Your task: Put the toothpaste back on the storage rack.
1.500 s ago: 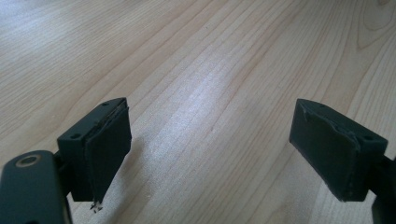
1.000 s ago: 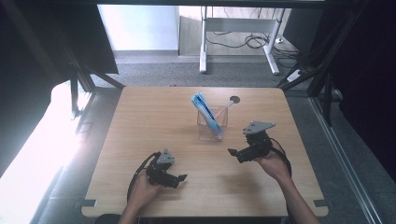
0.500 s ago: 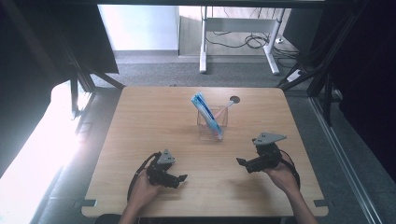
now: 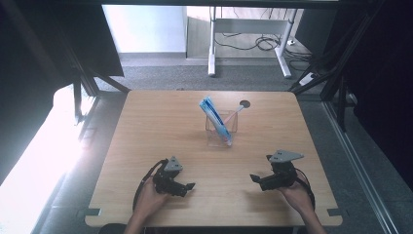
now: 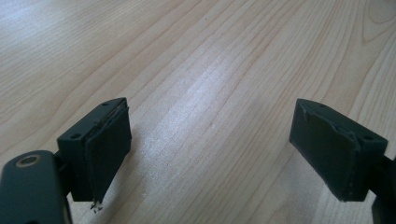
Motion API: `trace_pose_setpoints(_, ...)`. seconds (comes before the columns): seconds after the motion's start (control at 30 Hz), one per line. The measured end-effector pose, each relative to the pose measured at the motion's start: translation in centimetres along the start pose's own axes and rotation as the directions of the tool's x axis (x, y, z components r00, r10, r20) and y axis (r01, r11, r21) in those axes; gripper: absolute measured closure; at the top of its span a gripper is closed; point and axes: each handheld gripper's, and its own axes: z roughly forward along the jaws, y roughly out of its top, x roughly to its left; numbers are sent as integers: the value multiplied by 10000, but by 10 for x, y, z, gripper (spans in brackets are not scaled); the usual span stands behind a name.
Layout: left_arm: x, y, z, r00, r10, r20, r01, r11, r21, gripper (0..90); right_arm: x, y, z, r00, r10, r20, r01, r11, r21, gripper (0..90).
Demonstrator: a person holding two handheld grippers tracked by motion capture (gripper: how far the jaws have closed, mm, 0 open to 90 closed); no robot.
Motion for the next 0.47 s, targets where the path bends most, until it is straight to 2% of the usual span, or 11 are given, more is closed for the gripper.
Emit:
trace_pose_setpoints(0.23,0,-1,3,10000,-14,29,14,9999,142,131,-2,-17,6,9999,166,-6,-165,9990,416,0)
trace_pose_setpoints(0.47,-2,1,3,9998,60,-199,-57,9998,169,131,-7,-27,7,9994,345,64,-349,9970,694,0)
